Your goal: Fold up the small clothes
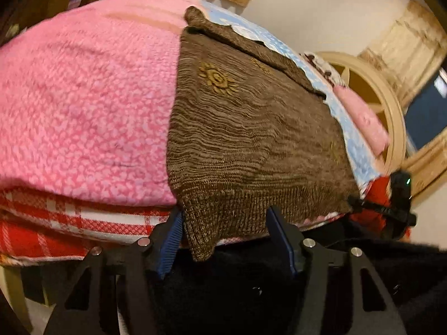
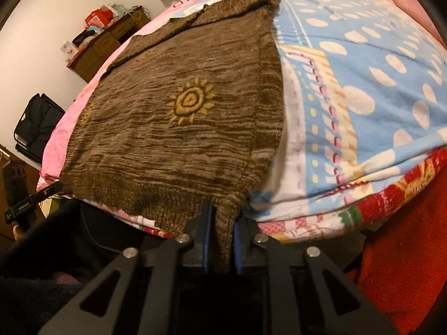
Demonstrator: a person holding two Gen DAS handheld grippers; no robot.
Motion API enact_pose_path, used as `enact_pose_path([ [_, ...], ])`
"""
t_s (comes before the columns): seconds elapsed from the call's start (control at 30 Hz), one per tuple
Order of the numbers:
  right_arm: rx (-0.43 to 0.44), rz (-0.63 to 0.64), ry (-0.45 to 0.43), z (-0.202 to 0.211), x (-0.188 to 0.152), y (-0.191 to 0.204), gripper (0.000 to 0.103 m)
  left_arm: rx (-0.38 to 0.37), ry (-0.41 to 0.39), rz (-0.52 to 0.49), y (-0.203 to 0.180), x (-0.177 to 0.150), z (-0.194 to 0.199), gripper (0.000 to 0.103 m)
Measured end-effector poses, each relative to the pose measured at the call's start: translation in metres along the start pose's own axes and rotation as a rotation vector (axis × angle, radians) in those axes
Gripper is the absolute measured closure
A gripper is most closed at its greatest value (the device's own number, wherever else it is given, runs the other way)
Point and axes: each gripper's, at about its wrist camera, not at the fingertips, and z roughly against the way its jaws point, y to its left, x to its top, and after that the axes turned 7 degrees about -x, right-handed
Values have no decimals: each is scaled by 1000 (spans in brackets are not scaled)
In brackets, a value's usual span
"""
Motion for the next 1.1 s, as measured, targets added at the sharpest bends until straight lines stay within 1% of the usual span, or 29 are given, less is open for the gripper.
enact_pose_path([
  [0.07,33,-39,8,-5,-1,-3,78,7,-9,0,-1,1,1,50],
  [0.1,49,-57,9,-6,-1,-4,77,15,-14,8,1,2,2,57],
  [0.13,59,-69,9,-7,-1,-5,76,20,-22,25,3,2,3,71],
  [0.17,60,-69,10,-6,0,-5,75,23,-27,40,6,3,5,81],
  [0.2,56,-64,10,-7,-1,-4,75,30,-37,71,10,3,6,95],
  [0.23,53,-59,11,-7,-1,-3,75,22,-36,86,12,4,6,95],
  [0.27,44,-47,13,-6,0,-1,80,13,-37,101,14,5,6,95],
  [0.3,26,-32,14,-5,0,1,88,11,-38,100,13,6,7,95],
  [0.33,24,-19,16,-3,1,1,93,11,-40,93,10,7,8,95],
  [0.37,35,-19,15,-2,3,4,94,6,-43,88,8,8,10,95],
  [0.47,105,-60,-4,12,10,-1,94,-30,-77,56,-8,19,23,95],
  [0.5,134,-75,-21,18,13,-3,94,-43,-93,43,-15,26,29,95],
  [0.6,254,-123,-99,47,26,-8,94,-45,-122,14,-31,45,39,95],
  [0.73,335,-141,-175,69,54,-7,94,-32,-140,-33,-45,79,36,95],
  [0.8,364,-159,-192,71,68,-9,94,-4,-135,-46,-48,103,28,95],
  [0.83,377,-177,-198,70,78,-12,94,6,-128,-49,-47,109,23,95],
  [0.9,384,-212,-204,65,98,-16,94,51,-117,-57,-46,135,9,95],
  [0.97,374,-239,-206,56,120,-23,94,94,-114,-54,-42,161,-9,95],
  [1.03,353,-271,-194,43,141,-28,94,119,-100,-38,-32,183,-26,95],
  [1.1,331,-312,-179,27,162,-34,94,164,-101,-26,-21,203,-42,95],
])
